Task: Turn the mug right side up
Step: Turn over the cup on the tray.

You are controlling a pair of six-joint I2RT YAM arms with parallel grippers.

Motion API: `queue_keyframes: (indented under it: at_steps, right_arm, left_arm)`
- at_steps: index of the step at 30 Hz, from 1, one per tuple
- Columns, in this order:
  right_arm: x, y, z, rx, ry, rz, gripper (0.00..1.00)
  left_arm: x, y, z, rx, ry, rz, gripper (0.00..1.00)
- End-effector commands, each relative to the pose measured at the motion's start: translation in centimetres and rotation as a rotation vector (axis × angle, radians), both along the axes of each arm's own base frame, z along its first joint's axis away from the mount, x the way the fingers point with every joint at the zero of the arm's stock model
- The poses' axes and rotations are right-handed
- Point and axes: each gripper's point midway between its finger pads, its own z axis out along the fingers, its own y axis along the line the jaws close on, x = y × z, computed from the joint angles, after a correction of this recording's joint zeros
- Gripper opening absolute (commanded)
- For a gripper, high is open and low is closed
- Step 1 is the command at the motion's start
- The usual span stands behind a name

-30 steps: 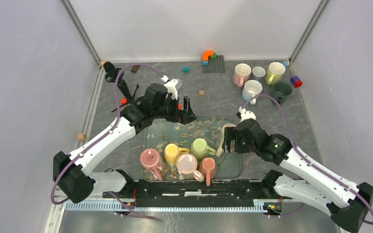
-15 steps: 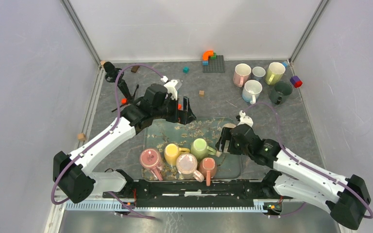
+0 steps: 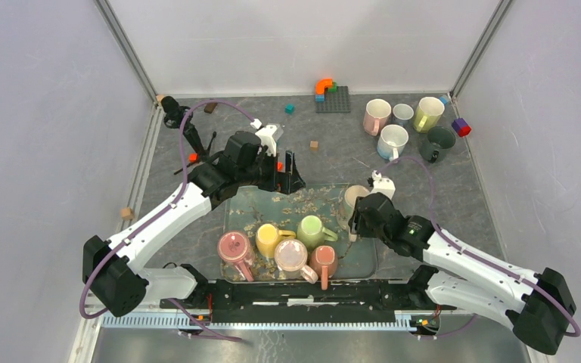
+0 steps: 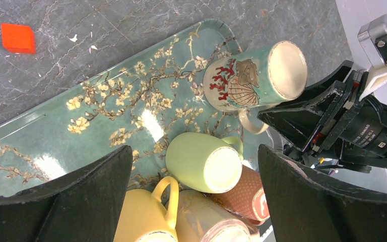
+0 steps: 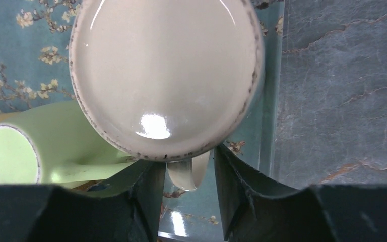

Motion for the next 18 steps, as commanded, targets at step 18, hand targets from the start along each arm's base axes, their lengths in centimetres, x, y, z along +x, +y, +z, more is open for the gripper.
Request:
queue_keyframes:
  at_steps: [18]
  right_arm:
    - [1.63, -1.02, 0.15, -0.213, -0.043, 0.085, 0.39]
  left_arm:
    - [0.09, 0.11, 0.46, -0.026, -0.036, -0.011, 1.00]
